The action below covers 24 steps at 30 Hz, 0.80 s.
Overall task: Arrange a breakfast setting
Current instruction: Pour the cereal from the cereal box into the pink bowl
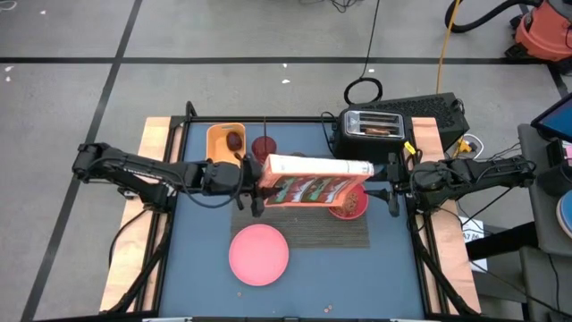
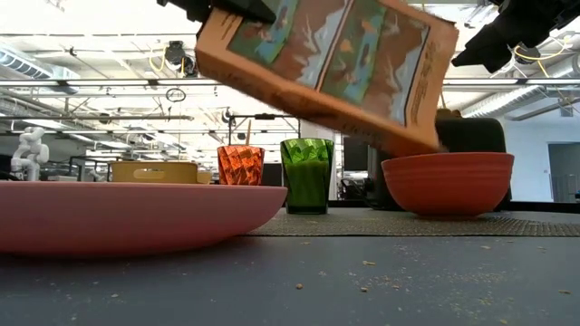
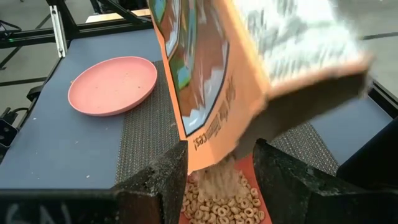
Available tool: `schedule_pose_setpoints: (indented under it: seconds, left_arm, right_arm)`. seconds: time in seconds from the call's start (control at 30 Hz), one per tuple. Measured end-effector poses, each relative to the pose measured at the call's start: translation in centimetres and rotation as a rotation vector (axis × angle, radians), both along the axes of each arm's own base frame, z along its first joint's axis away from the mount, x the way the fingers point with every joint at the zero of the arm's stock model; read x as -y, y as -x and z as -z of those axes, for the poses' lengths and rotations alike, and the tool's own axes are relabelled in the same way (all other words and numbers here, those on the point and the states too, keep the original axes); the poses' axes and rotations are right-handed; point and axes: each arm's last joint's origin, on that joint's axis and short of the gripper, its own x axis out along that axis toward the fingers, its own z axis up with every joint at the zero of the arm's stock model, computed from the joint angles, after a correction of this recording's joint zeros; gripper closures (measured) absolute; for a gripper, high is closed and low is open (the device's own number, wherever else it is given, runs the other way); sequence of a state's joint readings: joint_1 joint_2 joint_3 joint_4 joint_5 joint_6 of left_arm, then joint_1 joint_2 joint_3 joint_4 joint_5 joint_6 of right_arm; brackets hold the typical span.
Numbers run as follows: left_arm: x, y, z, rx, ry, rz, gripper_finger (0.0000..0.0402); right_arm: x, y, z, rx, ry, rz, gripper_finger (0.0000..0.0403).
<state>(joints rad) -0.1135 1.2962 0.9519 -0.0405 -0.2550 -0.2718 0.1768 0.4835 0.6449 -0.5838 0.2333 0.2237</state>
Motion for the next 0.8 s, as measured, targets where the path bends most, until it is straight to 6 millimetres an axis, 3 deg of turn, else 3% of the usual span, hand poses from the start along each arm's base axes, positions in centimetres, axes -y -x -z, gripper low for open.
schedule_pose_setpoints:
  seconds: [0.8]
  left_arm:
    - [-0.06,-0.05,-0.08,0.011,-0.01,-0.008,0.0206]
  right_arm:
    - [0.0,-0.02,-0.03,0.003,-0.001,0.0,0.0232]
